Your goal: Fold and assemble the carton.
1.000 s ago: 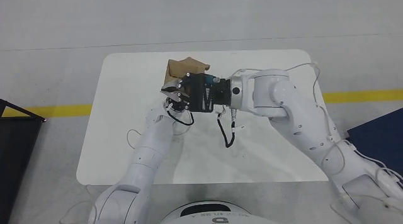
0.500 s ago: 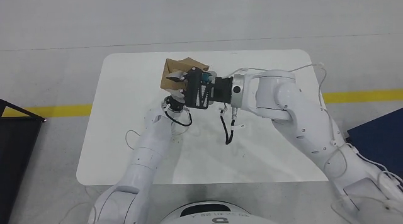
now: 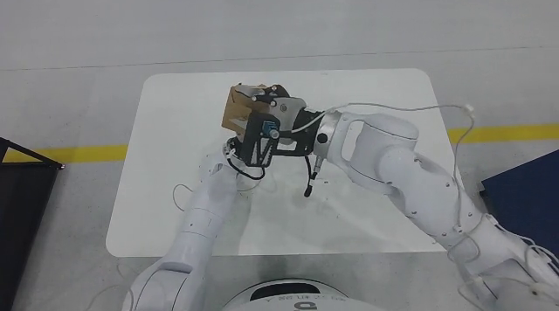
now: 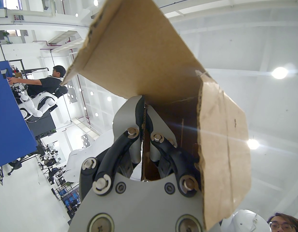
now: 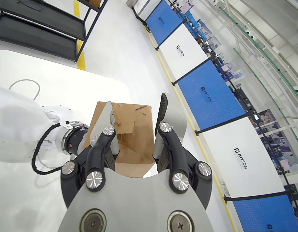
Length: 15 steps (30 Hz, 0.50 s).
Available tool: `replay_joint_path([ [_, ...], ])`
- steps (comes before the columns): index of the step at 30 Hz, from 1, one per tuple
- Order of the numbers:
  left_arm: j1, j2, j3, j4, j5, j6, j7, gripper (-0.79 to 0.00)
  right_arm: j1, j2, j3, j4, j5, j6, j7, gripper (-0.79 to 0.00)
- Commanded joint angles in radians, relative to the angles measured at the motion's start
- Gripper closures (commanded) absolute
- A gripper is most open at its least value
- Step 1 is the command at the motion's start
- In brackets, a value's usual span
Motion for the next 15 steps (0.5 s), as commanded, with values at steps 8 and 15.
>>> replay_joint_path([
  [8,0.006,0.002,0.009,-0.023,0.027,-0.009,0.009,0.0,-0.026,-0.004,0.028,0.002,0.048,0.013,0.057,-0.536],
  [15,0.018,0.01,0.013,-0.095,0.042,-0.047,0.047,0.0,-0.015,-0.01,0.042,-0.017,0.158,0.006,0.209,-0.665],
])
